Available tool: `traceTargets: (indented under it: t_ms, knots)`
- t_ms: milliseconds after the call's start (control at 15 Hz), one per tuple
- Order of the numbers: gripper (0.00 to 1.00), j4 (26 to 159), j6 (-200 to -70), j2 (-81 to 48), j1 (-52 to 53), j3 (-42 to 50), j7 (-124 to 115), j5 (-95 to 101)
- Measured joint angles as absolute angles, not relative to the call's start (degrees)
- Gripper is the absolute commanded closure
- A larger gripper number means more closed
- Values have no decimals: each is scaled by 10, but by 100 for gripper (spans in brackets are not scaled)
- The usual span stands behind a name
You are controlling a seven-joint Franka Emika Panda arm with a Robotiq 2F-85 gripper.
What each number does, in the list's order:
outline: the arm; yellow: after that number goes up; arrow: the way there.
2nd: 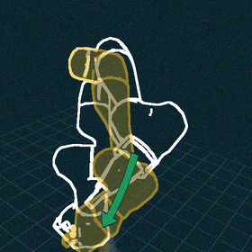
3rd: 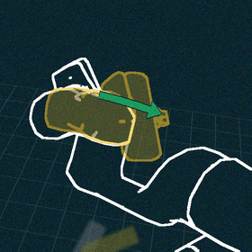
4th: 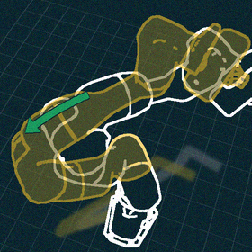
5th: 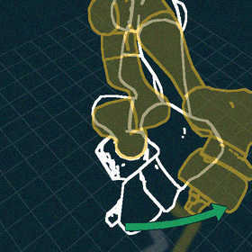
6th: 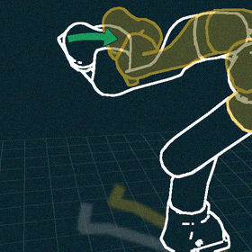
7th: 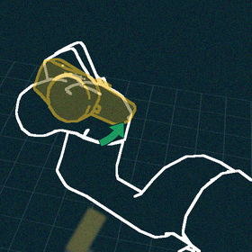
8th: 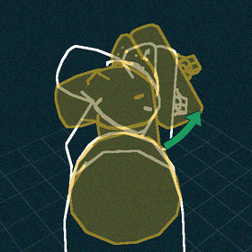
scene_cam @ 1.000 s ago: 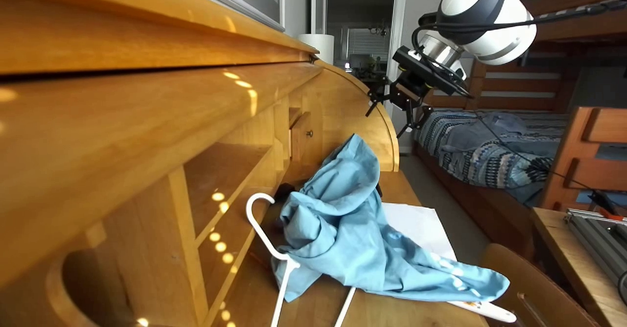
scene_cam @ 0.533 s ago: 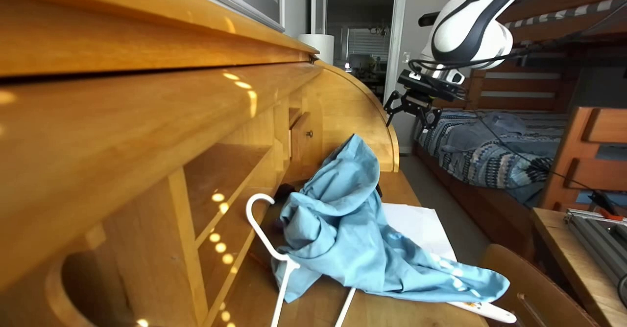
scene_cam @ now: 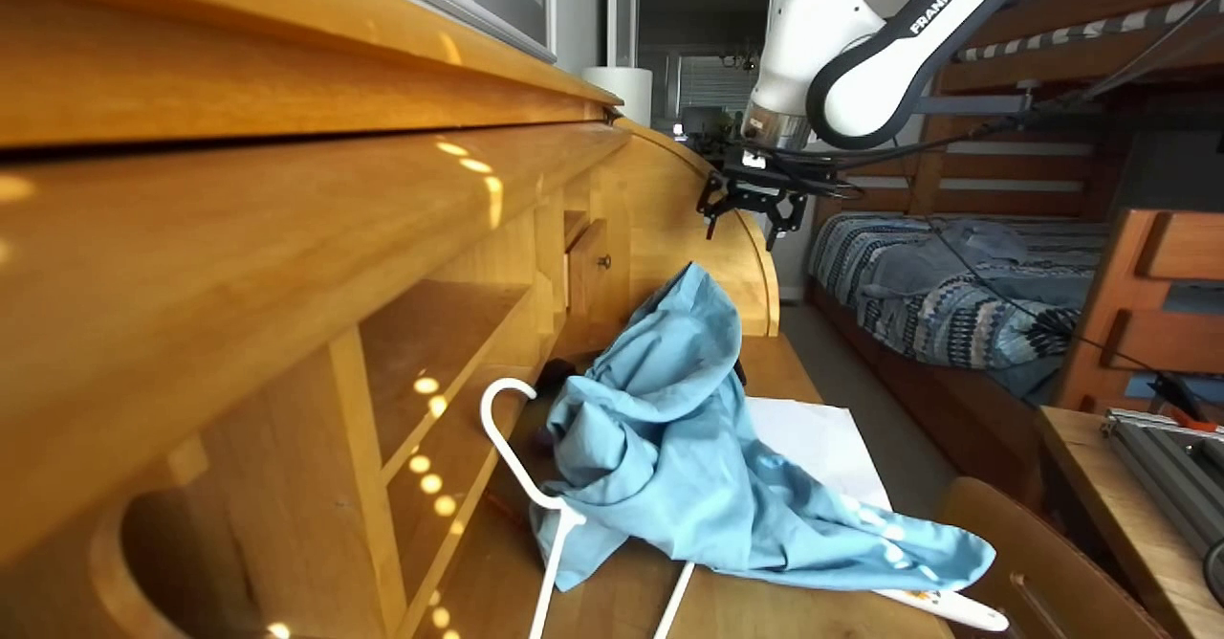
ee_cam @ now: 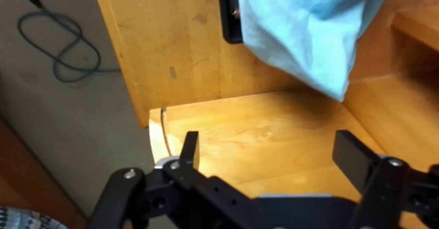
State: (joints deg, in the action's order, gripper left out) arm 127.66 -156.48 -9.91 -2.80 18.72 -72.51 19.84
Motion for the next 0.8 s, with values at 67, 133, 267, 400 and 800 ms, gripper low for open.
traceTargets:
  t_ms: [67, 133, 267, 400, 800]
  knots:
    - [0, 1277, -1565, -99, -16, 183, -729, 214]
    - [0, 1278, -1565, -100, -7, 177, -730, 223]
    - [0, 1284, -1561, -100, 1, 166, -727, 227]
    - [0, 1289, -1554, -103, 1, 159, -716, 227]
    - [0, 1286, -1548, -128, -6, 159, -688, 227]
